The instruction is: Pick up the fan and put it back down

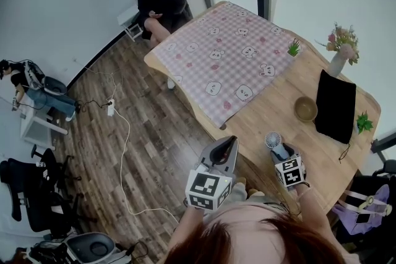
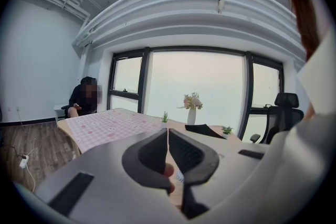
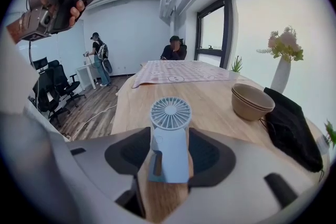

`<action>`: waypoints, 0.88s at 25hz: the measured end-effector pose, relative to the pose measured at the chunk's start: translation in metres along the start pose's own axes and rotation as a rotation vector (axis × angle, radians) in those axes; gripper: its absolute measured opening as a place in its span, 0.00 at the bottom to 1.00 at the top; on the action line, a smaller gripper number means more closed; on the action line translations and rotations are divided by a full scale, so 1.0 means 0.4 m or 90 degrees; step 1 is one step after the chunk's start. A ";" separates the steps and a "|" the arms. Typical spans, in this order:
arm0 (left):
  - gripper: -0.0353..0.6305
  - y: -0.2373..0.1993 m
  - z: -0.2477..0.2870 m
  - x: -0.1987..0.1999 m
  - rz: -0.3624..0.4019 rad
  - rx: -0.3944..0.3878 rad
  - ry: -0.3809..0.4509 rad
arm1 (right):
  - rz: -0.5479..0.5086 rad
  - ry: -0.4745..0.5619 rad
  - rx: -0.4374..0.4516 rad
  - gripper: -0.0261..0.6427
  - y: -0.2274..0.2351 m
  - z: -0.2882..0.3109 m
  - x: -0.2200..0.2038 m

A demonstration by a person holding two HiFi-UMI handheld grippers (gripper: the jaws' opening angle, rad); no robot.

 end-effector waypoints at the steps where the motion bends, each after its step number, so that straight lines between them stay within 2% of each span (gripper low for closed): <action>1: 0.07 0.001 0.000 0.001 0.000 -0.001 0.001 | 0.005 0.006 -0.001 0.37 0.000 -0.006 0.004; 10: 0.07 0.006 0.010 0.004 0.000 -0.013 0.004 | 0.051 0.042 -0.020 0.33 0.012 -0.055 0.033; 14: 0.07 0.010 0.017 0.005 0.001 -0.018 0.005 | 0.082 0.063 -0.030 0.29 0.022 -0.084 0.051; 22: 0.07 0.026 0.043 0.003 0.009 -0.030 0.003 | 0.099 0.096 -0.043 0.19 0.042 -0.137 0.078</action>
Point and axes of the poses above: the fingertips, and each gripper's own axes: z forward along the fingers, y to its right, x out of its top, the point moved 5 cm from there along -z, backward along the fingers, and after that the axes turned 8 degrees about -x, right-handed, at the moved point
